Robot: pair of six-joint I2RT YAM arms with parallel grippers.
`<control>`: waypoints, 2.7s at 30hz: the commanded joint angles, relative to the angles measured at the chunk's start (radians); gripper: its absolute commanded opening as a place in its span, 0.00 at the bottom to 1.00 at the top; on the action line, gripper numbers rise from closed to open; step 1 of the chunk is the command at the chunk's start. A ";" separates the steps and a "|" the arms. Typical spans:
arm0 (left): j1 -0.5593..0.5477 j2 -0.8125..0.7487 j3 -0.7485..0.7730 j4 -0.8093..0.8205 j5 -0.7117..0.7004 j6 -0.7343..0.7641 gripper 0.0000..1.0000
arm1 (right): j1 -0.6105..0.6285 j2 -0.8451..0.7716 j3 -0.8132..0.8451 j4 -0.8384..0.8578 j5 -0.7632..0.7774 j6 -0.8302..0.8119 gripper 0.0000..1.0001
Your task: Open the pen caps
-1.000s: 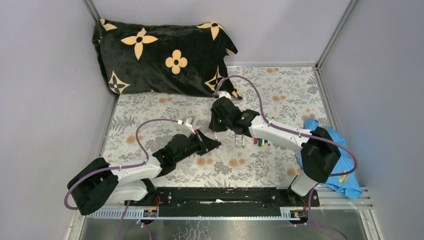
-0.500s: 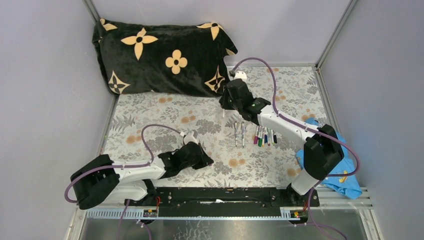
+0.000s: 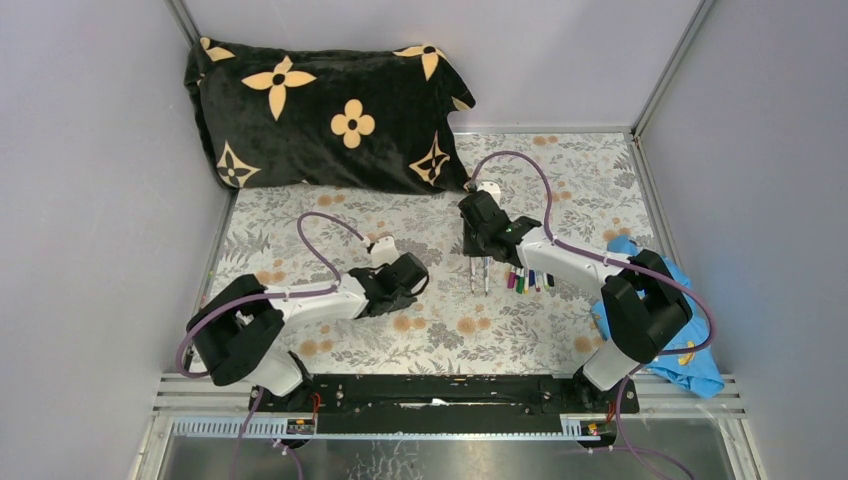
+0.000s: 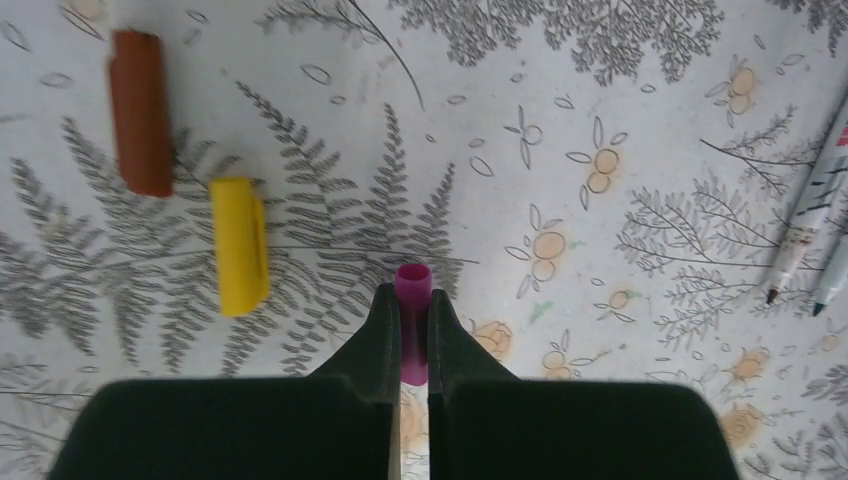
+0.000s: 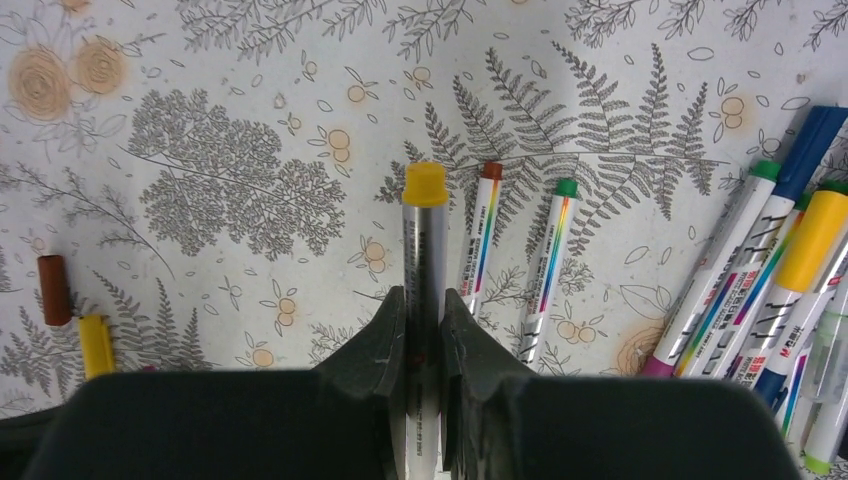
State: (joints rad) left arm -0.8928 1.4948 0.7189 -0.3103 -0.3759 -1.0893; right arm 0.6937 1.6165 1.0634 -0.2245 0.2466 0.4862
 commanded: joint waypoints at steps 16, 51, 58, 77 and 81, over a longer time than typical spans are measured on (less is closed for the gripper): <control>0.095 -0.086 -0.073 -0.045 -0.023 0.034 0.54 | -0.003 0.051 -0.056 -0.017 0.056 0.033 0.06; 0.205 -0.024 0.087 -0.002 -0.151 0.084 0.52 | -0.005 -0.048 0.005 -0.067 0.103 0.005 0.39; 0.303 0.026 0.092 0.020 -0.114 0.148 0.52 | -0.005 -0.111 0.020 -0.083 0.113 -0.005 0.40; 0.319 0.128 0.079 0.106 -0.056 0.175 0.34 | -0.005 -0.165 0.000 -0.097 0.152 -0.019 0.40; 0.320 0.141 0.083 0.114 -0.056 0.179 0.28 | -0.004 -0.170 -0.014 -0.090 0.154 -0.019 0.40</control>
State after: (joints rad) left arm -0.5812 1.6054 0.7891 -0.2268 -0.4339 -0.9230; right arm 0.6930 1.4857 1.0496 -0.3241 0.3584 0.4747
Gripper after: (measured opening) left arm 0.324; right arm 0.404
